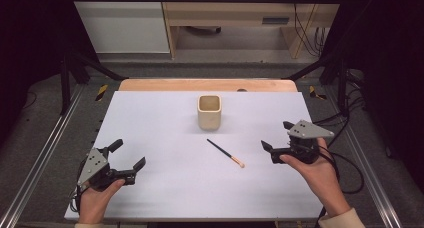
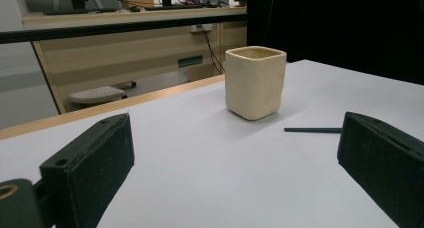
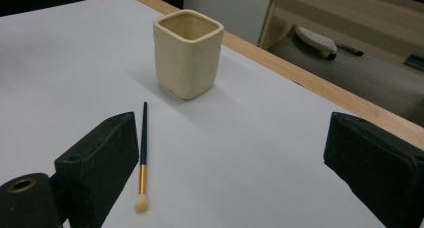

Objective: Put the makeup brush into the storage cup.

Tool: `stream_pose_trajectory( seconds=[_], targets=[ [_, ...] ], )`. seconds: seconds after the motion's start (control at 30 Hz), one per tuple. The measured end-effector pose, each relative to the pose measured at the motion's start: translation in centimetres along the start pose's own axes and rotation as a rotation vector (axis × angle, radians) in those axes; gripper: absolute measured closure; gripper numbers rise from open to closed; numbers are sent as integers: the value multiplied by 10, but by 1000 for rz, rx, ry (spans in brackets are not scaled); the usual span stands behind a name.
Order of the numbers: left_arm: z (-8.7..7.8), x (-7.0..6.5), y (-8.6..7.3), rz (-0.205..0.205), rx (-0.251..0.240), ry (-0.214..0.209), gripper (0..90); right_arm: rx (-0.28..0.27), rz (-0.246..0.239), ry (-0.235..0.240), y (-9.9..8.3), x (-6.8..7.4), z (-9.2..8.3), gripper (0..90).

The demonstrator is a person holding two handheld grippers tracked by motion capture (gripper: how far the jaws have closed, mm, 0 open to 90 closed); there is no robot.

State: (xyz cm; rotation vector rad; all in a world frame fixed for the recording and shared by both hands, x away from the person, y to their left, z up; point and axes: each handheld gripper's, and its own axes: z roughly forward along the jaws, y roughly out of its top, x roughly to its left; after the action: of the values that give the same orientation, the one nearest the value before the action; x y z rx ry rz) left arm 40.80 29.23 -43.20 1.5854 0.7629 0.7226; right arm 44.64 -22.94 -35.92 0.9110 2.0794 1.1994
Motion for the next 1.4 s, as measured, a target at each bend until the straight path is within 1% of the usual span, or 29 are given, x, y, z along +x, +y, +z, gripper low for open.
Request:
stream_pose_trajectory(
  seconds=[0.07,0.1,0.17,0.23,0.37,0.5,0.7,0.87,1.07,1.17,1.37,1.4],
  targets=[
    [-1,1,0,-5,-6,5,11,25,-4,14,8,0,4,79],
    [-2,2,0,-5,-7,6,10,42,-16,22,14,-1,7,81],
    [-3,3,0,-9,-11,9,10,64,-29,24,20,-1,10,80],
    [-3,4,0,-10,-13,11,10,70,-37,26,23,-1,11,80],
    [-3,4,0,-10,-13,15,10,102,-58,42,35,-1,18,82],
    [-3,4,1,-13,-20,16,10,117,-67,56,40,2,22,85],
    [-4,5,1,-14,-20,17,10,150,-86,76,43,7,35,86],
    [-4,6,1,-14,-16,13,12,157,-89,85,45,10,39,89],
    [-5,6,1,-17,-24,20,11,169,-93,101,46,15,46,98],
    [-5,7,1,-16,-25,20,11,182,-95,103,46,16,49,102],
    [-6,8,1,-21,-28,23,11,188,-98,108,45,18,55,113],
    [-6,8,1,-21,-28,23,10,196,-100,109,45,18,57,115]
  ],
)
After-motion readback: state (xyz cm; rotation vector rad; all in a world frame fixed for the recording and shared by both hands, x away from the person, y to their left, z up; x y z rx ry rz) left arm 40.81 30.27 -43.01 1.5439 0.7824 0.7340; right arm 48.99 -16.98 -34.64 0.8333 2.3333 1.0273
